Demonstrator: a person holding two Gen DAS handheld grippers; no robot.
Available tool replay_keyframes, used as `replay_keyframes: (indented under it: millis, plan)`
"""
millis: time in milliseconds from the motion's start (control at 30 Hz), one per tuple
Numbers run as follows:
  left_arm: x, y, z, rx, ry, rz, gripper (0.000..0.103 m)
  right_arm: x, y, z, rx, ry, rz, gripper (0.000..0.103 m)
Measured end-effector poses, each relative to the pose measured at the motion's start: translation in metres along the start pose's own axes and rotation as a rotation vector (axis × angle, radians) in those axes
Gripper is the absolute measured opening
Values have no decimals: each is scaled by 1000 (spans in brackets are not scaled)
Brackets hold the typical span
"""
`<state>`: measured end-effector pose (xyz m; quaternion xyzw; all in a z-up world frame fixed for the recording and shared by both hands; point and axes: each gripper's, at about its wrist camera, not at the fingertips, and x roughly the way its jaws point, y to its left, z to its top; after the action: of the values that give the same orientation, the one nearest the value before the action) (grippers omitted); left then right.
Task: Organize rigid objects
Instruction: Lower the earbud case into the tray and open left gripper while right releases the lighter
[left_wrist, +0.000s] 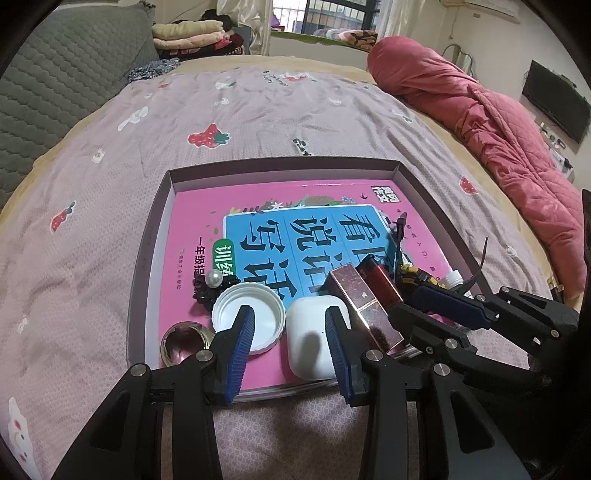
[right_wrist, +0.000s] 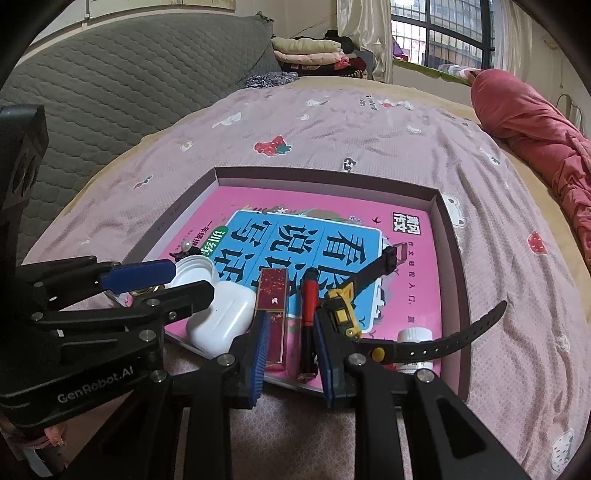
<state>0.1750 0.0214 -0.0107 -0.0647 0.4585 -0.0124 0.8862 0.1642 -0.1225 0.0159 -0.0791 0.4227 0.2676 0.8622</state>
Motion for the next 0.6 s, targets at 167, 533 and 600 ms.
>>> replay_keyframes:
  millis: [167, 533, 600]
  plan:
    - [-1, 0, 1, -4, -2, -1, 41, 0, 0, 0, -1, 2, -5, 24]
    - [-5, 3, 5, -22, -11, 17, 45, -8, -1, 6, 17, -33, -13, 31]
    - [-6, 3, 5, -26, -10, 18, 48, -9, -1, 5, 20, -34, -17, 32]
